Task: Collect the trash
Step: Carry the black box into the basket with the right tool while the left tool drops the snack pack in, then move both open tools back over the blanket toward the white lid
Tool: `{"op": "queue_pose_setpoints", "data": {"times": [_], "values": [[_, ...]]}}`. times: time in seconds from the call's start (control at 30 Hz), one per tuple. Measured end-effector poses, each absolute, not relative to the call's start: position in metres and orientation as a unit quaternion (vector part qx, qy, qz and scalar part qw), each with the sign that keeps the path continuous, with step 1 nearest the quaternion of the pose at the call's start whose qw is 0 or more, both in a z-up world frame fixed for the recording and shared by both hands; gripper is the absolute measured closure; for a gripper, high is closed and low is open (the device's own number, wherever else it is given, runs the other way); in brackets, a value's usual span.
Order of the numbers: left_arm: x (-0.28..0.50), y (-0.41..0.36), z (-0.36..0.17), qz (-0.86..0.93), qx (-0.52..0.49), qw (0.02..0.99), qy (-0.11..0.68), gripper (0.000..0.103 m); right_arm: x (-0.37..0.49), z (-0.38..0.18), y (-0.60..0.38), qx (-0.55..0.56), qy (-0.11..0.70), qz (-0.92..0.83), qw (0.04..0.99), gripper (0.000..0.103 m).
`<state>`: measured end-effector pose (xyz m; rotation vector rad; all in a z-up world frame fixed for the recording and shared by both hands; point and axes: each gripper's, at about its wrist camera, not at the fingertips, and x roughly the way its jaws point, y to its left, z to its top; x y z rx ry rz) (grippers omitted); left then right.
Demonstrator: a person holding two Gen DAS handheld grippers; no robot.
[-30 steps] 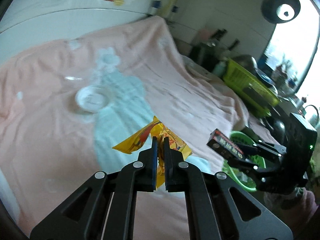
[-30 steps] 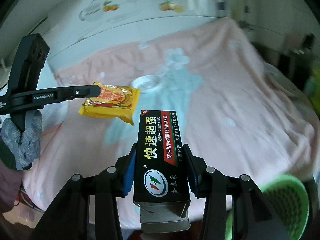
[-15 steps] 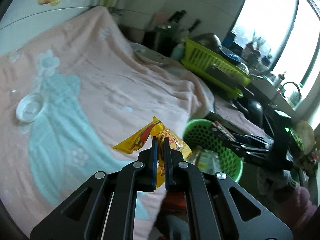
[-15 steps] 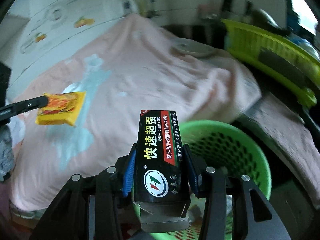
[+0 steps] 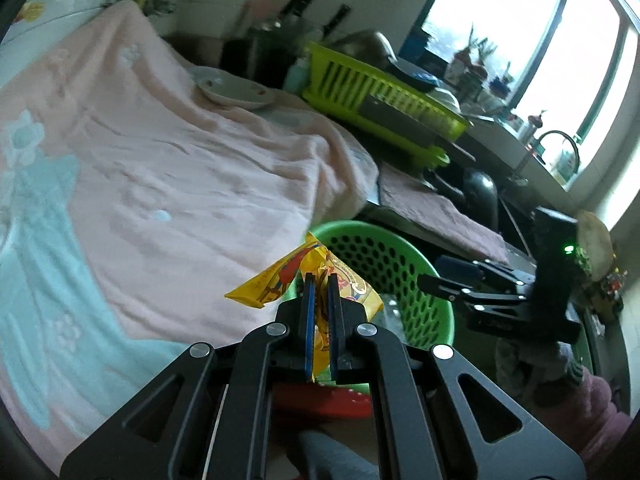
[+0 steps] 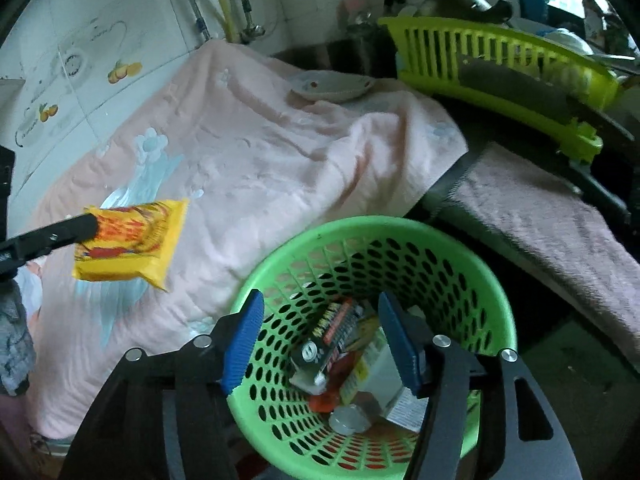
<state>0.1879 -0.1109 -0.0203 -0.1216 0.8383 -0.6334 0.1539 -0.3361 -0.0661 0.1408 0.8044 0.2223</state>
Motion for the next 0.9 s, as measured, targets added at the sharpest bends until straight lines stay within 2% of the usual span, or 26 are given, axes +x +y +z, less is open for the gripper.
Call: {"op": "queue_pose_setpoints", "data": {"times": [0.13,0.53,0.57,0.67,0.7,0.9], "values": [[0.197,-0.142,-0.031,-0.314,-0.049,0.853,0.414,0.099,0.141,-0.056,-0.349,0.072,0.377,0.098,0.918,0.040],[0.219,-0.193,-0.060,-0.320,-0.038,0.838,0.440,0.095,0.118,-0.055,-0.378,0.074,0.372,0.074,0.922,0.036],[0.221,-0.195,-0.063,-0.322,-0.041,0.835,0.444,0.091,0.116,-0.055,-0.380,0.075,0.371,0.073,0.923,0.036],[0.220,-0.196,-0.070,-0.321,-0.046,0.832,0.449,0.065,0.115,-0.055,-0.383,0.077,0.371,0.073,0.923,0.035],[0.219,-0.195,-0.070,-0.324,-0.048,0.832,0.448,0.061,0.114,-0.055,-0.383,0.077,0.371,0.073,0.923,0.035],[0.214,-0.184,-0.067,-0.318,-0.045,0.837,0.444,0.060,0.118,-0.056,-0.377,0.076,0.373,0.079,0.921,0.035]]}}
